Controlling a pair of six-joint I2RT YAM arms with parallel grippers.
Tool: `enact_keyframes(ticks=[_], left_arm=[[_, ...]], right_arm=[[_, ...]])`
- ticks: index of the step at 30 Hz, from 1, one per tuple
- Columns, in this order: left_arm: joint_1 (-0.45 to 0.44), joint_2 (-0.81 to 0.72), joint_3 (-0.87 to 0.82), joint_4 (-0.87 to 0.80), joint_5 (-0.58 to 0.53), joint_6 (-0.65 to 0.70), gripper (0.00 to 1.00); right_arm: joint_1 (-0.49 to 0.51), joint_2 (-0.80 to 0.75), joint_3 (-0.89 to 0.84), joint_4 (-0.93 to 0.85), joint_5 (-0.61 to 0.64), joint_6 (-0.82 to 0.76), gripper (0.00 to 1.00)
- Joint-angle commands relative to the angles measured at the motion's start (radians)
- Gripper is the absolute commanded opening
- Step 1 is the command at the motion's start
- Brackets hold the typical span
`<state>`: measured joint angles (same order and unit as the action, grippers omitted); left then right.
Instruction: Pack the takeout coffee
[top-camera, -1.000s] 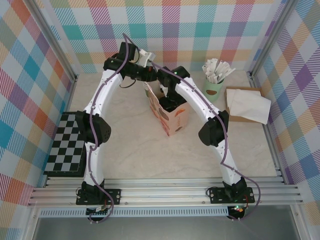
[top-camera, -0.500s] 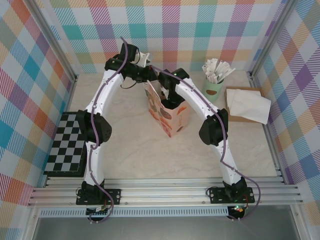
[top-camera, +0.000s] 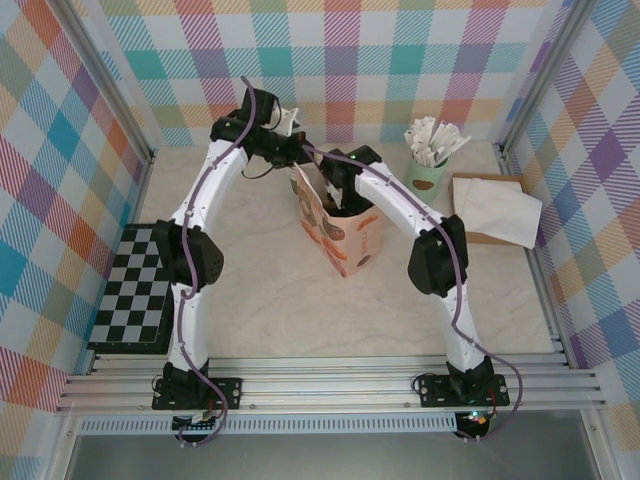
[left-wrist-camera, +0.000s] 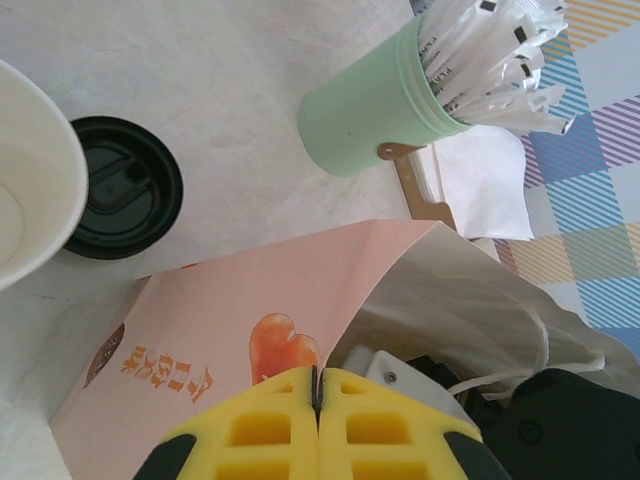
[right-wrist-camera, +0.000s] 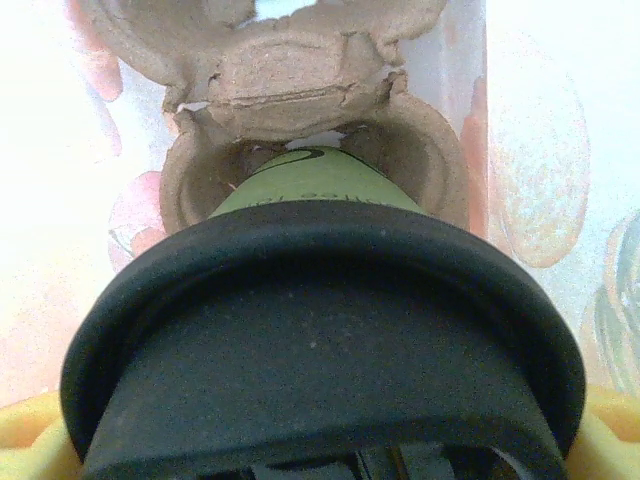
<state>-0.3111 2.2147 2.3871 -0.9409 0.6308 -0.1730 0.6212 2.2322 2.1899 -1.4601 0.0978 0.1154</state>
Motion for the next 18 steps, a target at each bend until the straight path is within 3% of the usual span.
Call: enact_keyframes(ticks=[1,7,18], left_arm=[[0.006,-0.040,-0.062,0.011,-0.027,-0.021,0.00],[-0.003,-0.084,-0.126,0.071,0.000,-0.054,0.00],[-0.030,-0.128,-0.184,0.116,-0.001,-0.091,0.00]], right_arm=[[-0.002,-0.068,-0.033,-0.021,-0.016,-0.005,0.64],[-0.005,-0.006,0.003,0.001,-0.005,-0.036,0.64],[-0.008,0.057,0.081,-0.169,0.026,0.044,0.64]])
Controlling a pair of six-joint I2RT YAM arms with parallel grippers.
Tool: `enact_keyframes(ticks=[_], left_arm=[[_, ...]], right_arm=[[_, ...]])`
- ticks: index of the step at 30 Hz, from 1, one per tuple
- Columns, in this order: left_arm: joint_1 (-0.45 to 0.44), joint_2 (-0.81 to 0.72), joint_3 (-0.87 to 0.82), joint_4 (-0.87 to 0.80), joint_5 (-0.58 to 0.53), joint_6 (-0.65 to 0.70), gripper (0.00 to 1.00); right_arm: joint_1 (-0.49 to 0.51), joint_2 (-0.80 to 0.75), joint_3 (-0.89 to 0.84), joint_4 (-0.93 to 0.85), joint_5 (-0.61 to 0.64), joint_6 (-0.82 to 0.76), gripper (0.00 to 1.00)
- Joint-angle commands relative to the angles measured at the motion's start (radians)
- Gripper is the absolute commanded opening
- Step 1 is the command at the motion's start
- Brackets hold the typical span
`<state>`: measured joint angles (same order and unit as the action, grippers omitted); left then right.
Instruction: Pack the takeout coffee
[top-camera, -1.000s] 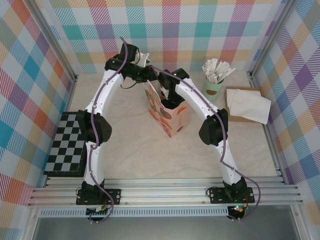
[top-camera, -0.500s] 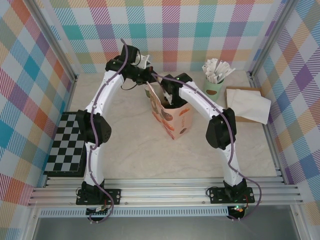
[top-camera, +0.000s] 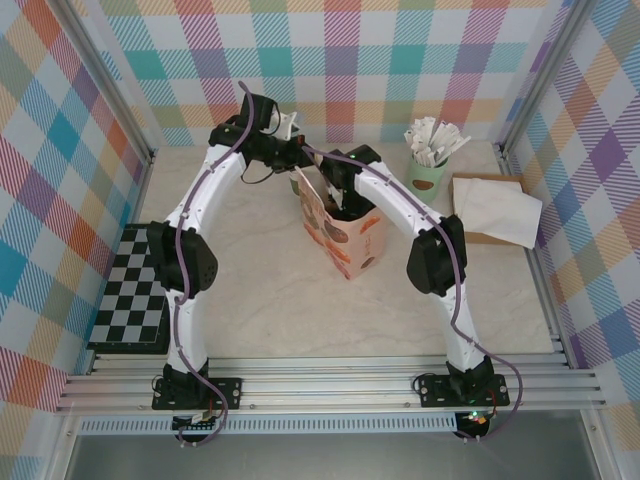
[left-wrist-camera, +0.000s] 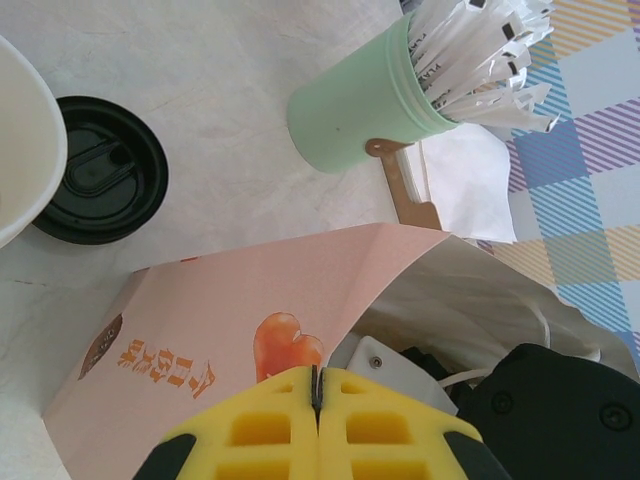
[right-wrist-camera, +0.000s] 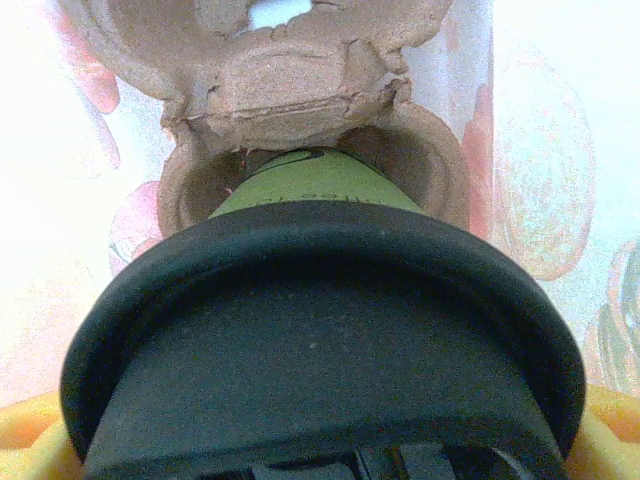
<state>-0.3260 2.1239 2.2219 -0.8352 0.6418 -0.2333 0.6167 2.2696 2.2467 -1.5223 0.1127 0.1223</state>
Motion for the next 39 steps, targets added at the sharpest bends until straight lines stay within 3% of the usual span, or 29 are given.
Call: enact_keyframes(ticks=[1,9,23,39], left_arm=[[-0.018,-0.041,-0.018,0.018,-0.010,-0.037,0.00],[-0.022,-0.041,-0.020,0.020,-0.001,-0.044,0.00],[-0.026,-0.045,-0.033,0.018,0.004,-0.046,0.00],[-0.027,-0.048,-0.037,0.017,-0.022,-0.038,0.00]], right_arm=[[-0.002,0.018,0.013,-0.107,0.012,0.047,0.64],[-0.002,0.070,-0.005,-0.087,0.036,0.070,0.63],[-0.003,0.031,-0.238,0.083,0.044,0.082,0.63],[-0.002,0.002,-0.202,0.065,0.067,0.085,0.64]])
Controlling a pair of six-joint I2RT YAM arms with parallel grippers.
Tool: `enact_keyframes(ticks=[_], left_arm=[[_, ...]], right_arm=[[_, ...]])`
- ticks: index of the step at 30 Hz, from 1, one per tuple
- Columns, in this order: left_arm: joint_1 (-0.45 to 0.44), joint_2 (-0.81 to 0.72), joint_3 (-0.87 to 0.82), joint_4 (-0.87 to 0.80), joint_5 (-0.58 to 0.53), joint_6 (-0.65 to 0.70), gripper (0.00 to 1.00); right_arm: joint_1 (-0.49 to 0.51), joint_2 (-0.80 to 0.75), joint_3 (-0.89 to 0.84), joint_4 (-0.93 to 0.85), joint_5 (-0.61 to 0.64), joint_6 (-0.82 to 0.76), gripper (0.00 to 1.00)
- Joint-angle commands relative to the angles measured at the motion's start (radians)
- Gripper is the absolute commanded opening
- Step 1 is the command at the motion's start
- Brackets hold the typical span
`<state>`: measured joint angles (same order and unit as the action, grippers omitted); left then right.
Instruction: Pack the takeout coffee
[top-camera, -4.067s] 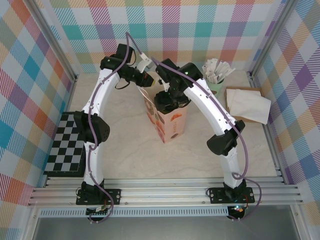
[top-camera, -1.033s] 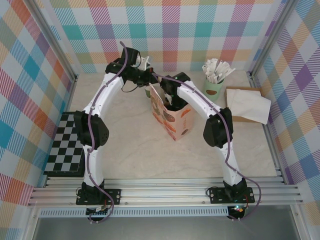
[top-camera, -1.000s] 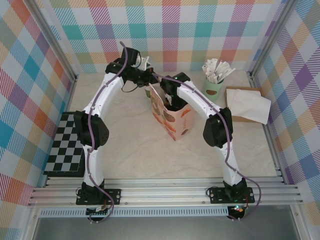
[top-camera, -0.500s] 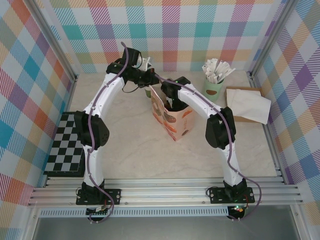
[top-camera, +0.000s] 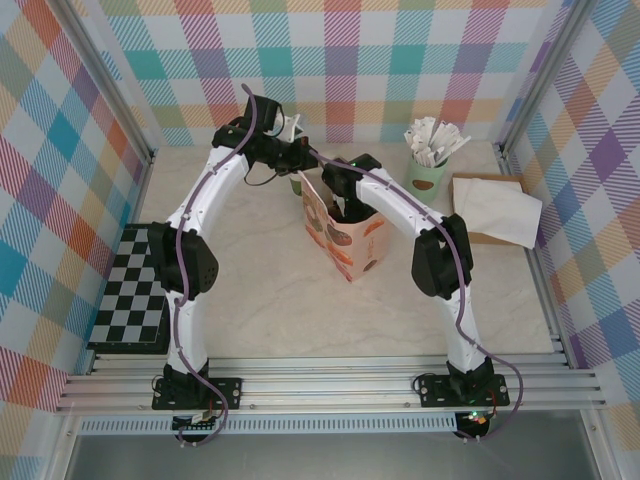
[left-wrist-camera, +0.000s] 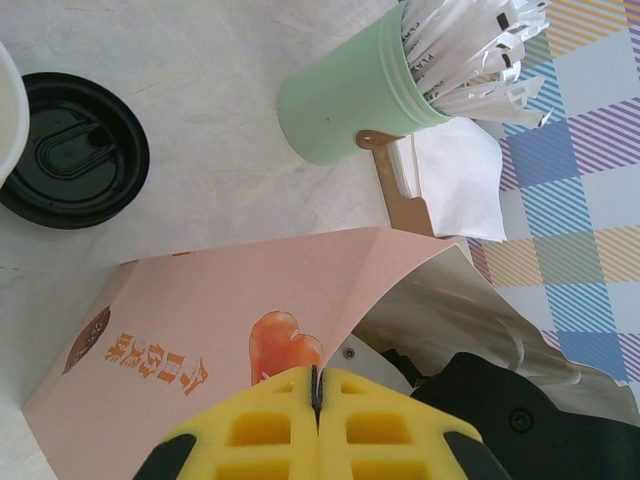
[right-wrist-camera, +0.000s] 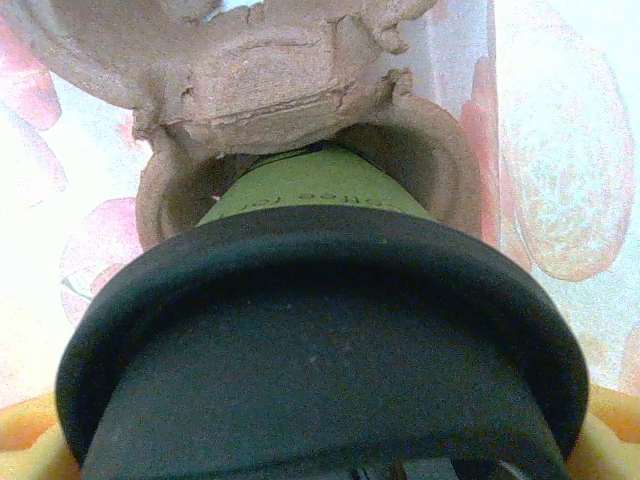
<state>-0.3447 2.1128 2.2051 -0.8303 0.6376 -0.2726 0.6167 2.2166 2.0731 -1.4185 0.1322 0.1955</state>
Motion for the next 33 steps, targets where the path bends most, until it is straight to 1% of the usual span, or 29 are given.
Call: enact_keyframes(ticks=[1,10,21,26,33], left_arm=[[-0.008,-0.040,-0.024,0.015,-0.018,0.000,0.00],[-0.008,-0.048,-0.041,0.017,-0.026,0.003,0.00],[-0.009,-0.065,-0.068,0.014,-0.026,0.008,0.00],[-0.008,-0.068,-0.071,0.002,-0.027,0.019,0.00],[-0.008,-0.067,-0.071,0.000,-0.021,0.023,0.00]], right_arm=[[-0.001,0.055,-0.026,-0.040,0.049,0.010,0.64],[-0.002,0.052,0.018,-0.065,0.073,0.005,0.64],[-0.005,0.057,-0.033,-0.016,0.089,0.021,0.63],[-0.009,0.036,-0.020,-0.019,0.060,0.020,0.62],[-0.015,0.040,-0.013,-0.023,0.072,0.021,0.62]])
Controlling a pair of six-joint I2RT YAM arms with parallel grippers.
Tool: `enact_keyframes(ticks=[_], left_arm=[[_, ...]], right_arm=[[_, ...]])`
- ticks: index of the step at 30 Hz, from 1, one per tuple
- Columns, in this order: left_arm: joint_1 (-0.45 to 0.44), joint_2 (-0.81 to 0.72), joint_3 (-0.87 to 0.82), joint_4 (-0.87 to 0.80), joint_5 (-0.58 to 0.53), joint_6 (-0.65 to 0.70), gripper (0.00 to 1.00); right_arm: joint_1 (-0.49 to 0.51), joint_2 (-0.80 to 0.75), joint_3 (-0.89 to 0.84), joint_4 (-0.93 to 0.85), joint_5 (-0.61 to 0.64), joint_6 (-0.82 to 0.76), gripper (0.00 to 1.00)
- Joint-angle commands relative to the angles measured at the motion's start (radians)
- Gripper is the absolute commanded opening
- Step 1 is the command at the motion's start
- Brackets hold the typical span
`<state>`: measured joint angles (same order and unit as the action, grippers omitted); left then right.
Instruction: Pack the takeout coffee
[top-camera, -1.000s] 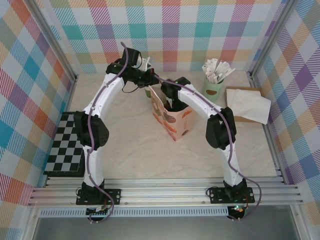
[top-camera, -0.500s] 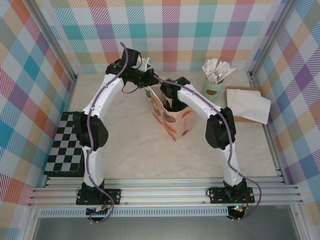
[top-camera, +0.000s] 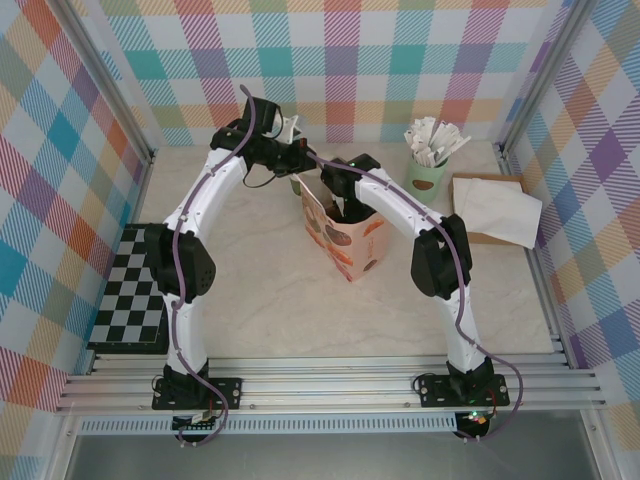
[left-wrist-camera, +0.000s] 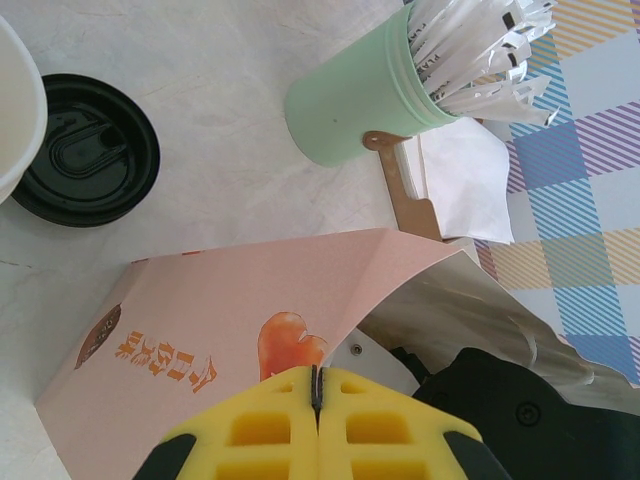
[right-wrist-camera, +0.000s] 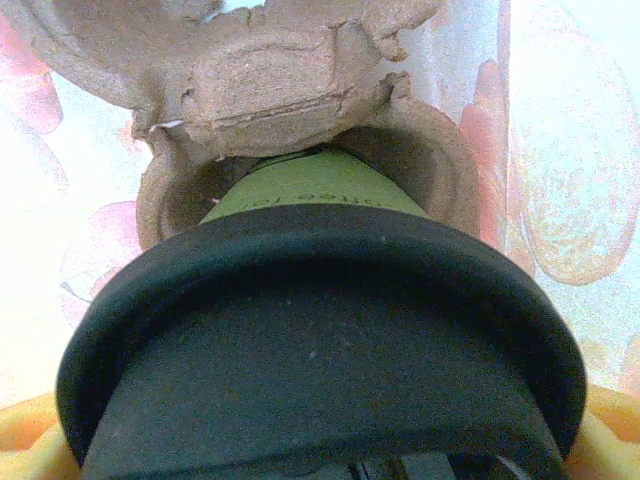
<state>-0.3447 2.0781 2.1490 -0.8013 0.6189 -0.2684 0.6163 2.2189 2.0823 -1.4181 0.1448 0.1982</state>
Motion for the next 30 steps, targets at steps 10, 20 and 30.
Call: enact_keyframes(ticks=[10,20,30], left_arm=[[-0.008,-0.029,-0.013,-0.050,0.004,0.024,0.00],[-0.008,-0.017,0.001,-0.068,0.005,0.031,0.00],[-0.008,-0.036,-0.024,-0.078,-0.019,0.045,0.00]], right_arm=[[-0.015,0.039,-0.090,0.022,0.059,0.014,0.62],[-0.016,0.069,-0.230,0.138,0.037,0.009,0.60],[-0.016,0.121,-0.283,0.169,0.006,-0.006,0.57]])
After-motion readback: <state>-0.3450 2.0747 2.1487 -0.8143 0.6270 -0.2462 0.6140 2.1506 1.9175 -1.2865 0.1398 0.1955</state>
